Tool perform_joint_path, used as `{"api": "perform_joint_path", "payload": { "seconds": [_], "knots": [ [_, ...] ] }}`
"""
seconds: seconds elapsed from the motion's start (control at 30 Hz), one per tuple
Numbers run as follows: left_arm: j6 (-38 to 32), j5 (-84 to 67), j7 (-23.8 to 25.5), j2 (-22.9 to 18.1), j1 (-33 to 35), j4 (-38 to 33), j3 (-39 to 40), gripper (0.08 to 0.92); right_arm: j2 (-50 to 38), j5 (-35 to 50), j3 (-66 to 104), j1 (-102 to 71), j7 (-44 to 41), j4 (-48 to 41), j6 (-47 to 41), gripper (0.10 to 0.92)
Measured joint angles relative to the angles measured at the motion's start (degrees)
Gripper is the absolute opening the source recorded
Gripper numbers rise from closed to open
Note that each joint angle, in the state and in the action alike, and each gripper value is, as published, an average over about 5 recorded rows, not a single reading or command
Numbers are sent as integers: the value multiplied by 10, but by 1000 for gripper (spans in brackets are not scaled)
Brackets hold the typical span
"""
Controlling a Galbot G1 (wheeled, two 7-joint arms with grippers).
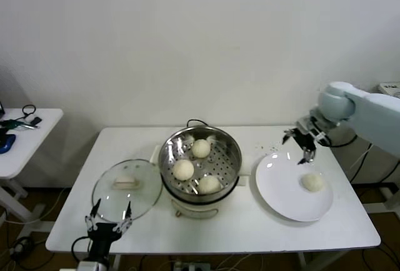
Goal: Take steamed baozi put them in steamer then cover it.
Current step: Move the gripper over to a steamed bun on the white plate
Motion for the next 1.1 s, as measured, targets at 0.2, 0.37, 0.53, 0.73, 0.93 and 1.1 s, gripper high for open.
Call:
{"api": "perform_joint_path", "payload": {
  "seconds": [0.2, 0.37, 0.53, 0.73, 0.93, 1.1],
  "knots": [
    [1, 2, -1, -1, 3, -4, 0, 823, -27, -30, 76, -92, -8, -38, -7, 823],
    [1, 5, -1, -2, 2, -4, 2, 823, -31, -67, 140, -166, -10, -73, -3, 823],
    [1, 9, -2, -4, 2, -1, 4, 823, -20, -102, 193, -218, -9, -117, 7, 823],
    [2, 11, -2, -6, 3, 2, 1, 823, 5, -133, 235, -258, -5, -166, 18, 823],
    [2, 12, -2, -7, 2, 5, 1, 823, 33, -156, 263, -280, 0, -207, 27, 823],
    [2, 15, -2, -9, 3, 6, 2, 823, 57, -170, 274, -289, 1, -234, 31, 823]
  ]
}}
